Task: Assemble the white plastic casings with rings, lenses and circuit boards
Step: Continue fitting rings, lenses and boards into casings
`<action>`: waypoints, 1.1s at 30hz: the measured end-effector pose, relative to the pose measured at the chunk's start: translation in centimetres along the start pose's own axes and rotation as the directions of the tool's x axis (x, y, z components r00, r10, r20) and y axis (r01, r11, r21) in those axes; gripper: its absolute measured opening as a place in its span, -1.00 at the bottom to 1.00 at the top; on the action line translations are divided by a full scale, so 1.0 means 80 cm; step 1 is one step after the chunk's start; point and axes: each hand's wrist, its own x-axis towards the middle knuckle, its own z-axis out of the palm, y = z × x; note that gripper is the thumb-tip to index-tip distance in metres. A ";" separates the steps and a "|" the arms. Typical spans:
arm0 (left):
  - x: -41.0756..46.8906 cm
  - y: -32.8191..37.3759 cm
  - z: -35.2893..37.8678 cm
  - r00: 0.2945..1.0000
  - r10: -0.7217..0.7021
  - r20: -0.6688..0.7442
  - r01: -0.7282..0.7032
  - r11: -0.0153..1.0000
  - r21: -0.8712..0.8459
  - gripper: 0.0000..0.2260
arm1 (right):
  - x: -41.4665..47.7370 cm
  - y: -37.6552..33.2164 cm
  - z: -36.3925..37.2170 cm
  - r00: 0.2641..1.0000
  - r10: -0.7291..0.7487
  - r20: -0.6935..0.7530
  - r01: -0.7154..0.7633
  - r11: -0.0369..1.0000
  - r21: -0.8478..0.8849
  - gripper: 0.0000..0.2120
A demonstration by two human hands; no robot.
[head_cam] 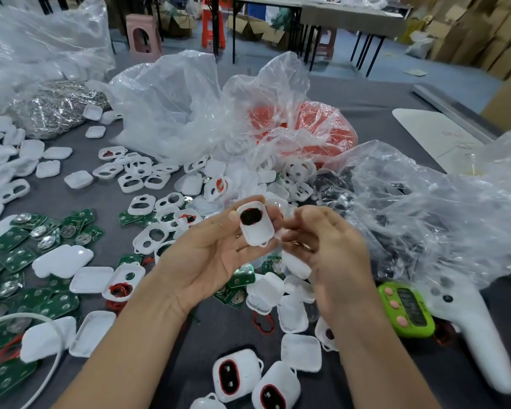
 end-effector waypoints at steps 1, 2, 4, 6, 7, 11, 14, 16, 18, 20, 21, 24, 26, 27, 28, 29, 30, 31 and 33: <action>-0.001 0.005 -0.002 1.000 0.008 -0.024 -0.009 1.000 -0.010 -0.69 | 0.006 -0.002 -0.006 0.997 -0.070 -0.041 0.067 0.995 -0.071 -0.83; -0.002 0.009 -0.005 0.998 0.019 -0.052 -0.020 1.000 -0.022 -0.70 | 0.012 -0.002 -0.011 0.986 -0.153 -0.066 0.136 0.968 -0.211 -0.82; -0.005 0.019 -0.010 0.994 0.044 -0.102 -0.048 0.998 -0.039 -0.69 | 0.024 0.000 -0.019 0.953 -0.302 -0.017 0.242 0.794 -0.558 -0.81; -0.007 0.026 -0.013 0.987 0.066 -0.146 -0.071 0.997 -0.032 -0.69 | 0.036 0.004 -0.019 0.945 -0.312 0.099 0.267 0.558 -0.785 -0.83; -0.007 0.029 -0.015 0.983 0.073 -0.166 -0.079 0.996 -0.030 -0.68 | 0.041 0.006 -0.018 0.947 -0.289 0.139 0.262 0.447 -0.855 -0.85; -0.008 0.036 -0.018 0.970 0.092 -0.224 -0.103 0.994 -0.041 -0.68 | 0.056 0.013 -0.007 0.954 -0.225 0.197 0.257 0.278 -0.926 -0.85; -0.009 0.038 -0.019 0.970 0.087 -0.226 -0.102 0.993 -0.056 -0.68 | 0.057 0.016 -0.004 0.960 -0.191 0.206 0.252 0.266 -0.930 -0.93; -0.010 0.038 -0.019 0.971 0.085 -0.226 -0.099 0.994 -0.054 -0.68 | 0.056 0.017 -0.007 0.943 -0.259 0.209 0.279 0.272 -0.921 -0.93; -0.009 0.038 -0.018 0.970 0.082 -0.228 -0.097 0.994 -0.054 -0.68 | 0.055 0.017 -0.011 0.919 -0.354 0.175 0.298 0.331 -0.895 -0.92; -0.008 0.037 -0.017 0.970 0.077 -0.230 -0.090 0.995 -0.047 -0.68 | 0.054 0.016 -0.016 0.921 -0.375 0.103 0.282 0.462 -0.841 -0.87; -0.008 0.037 -0.017 0.971 0.072 -0.230 -0.085 0.995 -0.046 -0.68 | 0.054 0.016 -0.019 0.925 -0.374 0.071 0.273 0.520 -0.810 -0.83; -0.007 0.033 -0.014 0.972 0.064 -0.227 -0.071 0.997 -0.024 -0.68 | 0.052 0.015 -0.027 0.896 -0.443 0.040 0.288 0.509 -0.811 -0.72; -0.006 0.031 -0.014 0.977 0.055 -0.208 -0.057 0.998 -0.002 -0.69 | 0.047 0.015 -0.029 0.876 -0.481 0.037 0.297 0.478 -0.827 -0.71; -0.005 0.030 -0.014 0.981 0.048 -0.190 -0.048 0.999 0.007 -0.71 | 0.045 0.014 -0.030 0.864 -0.503 0.028 0.297 0.462 -0.836 -0.74; -0.005 0.029 -0.014 0.985 0.038 -0.167 -0.036 0.999 0.015 -0.72 | 0.044 0.014 -0.031 0.846 -0.533 0.017 0.294 0.440 -0.849 -0.79; -0.004 0.028 -0.014 0.989 0.027 -0.146 -0.023 0.999 0.026 -0.71 | 0.043 0.013 -0.031 0.825 -0.565 0.006 0.290 0.414 -0.863 -0.84; -0.003 0.027 -0.014 0.991 0.017 -0.131 -0.011 0.999 0.043 -0.70 | 0.041 0.012 -0.032 0.805 -0.593 0.000 0.291 0.396 -0.871 -0.88; -0.002 0.025 -0.014 0.992 0.008 -0.122 -0.001 0.998 0.060 -0.70 | 0.041 0.011 -0.032 0.794 -0.608 -0.010 0.297 0.402 -0.866 -0.89; 0.000 0.023 -0.014 0.992 -0.012 -0.123 0.020 0.997 0.071 -0.68 | 0.040 0.011 -0.033 0.804 -0.594 -0.032 0.337 0.499 -0.798 -0.89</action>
